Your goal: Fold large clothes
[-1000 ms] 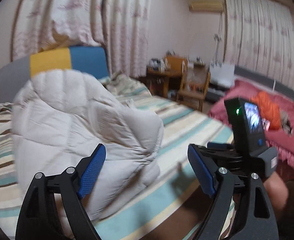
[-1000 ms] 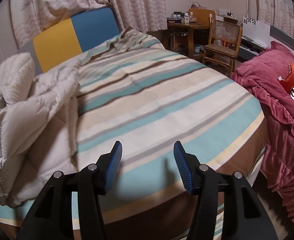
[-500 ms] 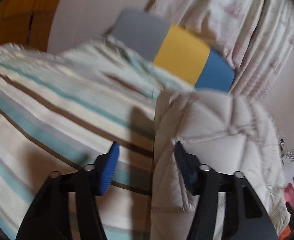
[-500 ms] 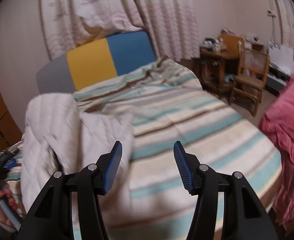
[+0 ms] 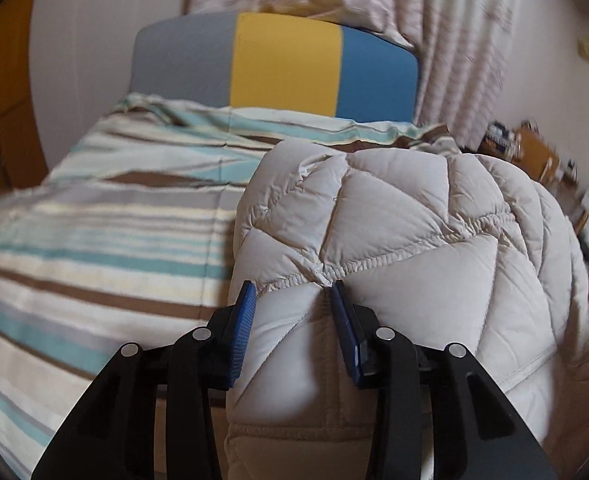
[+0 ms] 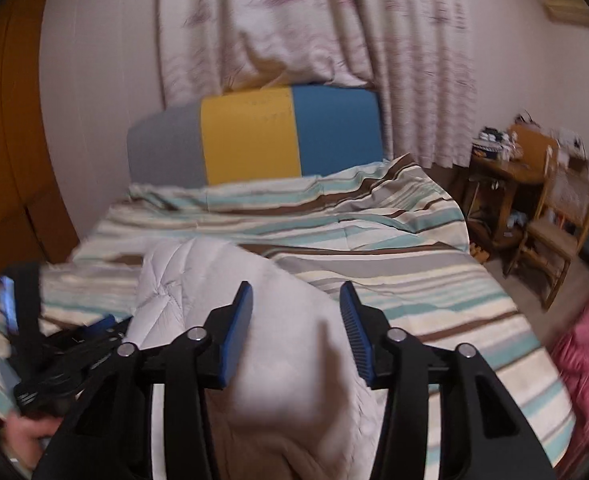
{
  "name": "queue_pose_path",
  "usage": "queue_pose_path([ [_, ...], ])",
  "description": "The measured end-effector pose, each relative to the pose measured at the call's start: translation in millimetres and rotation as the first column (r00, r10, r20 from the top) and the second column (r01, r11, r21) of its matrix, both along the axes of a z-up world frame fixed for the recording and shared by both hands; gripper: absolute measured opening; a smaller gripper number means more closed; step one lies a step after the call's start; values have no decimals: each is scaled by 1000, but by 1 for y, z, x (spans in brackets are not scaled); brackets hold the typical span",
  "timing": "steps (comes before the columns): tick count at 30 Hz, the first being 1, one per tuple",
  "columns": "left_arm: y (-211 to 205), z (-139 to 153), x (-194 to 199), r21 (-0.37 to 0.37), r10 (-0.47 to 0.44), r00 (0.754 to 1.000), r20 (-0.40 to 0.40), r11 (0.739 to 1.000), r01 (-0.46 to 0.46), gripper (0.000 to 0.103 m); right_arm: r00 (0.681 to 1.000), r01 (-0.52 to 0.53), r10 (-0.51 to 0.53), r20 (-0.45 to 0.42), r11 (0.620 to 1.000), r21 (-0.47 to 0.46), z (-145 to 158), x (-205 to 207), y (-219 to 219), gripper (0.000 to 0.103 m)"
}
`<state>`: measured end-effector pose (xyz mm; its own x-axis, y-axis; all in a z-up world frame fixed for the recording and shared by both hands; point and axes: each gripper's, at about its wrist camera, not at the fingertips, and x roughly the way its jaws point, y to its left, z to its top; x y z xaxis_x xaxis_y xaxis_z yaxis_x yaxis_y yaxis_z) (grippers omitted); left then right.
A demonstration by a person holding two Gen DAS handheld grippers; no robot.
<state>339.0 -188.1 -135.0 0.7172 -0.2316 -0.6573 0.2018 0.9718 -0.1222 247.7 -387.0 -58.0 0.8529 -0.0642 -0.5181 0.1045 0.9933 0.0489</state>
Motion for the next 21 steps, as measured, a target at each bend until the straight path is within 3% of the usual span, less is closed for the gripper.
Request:
queue_pose_path([
  [3, -14, 2, 3, 86, -1, 1000, 30, 996, -2, 38, 999, -9, 8, -54, 1000, -22, -19, 24, 0, 37],
  [11, -42, 9, 20, 155, -48, 996, 69, 987, 37, 39, 988, 97, -95, -122, 995, 17, -85, 54, -35, 37],
  [21, -62, -25, 46, 156, -60, 998, 10, 986, 57, 40, 971, 134, -113, -212, 987, 86, -128, 84, -65, 38],
])
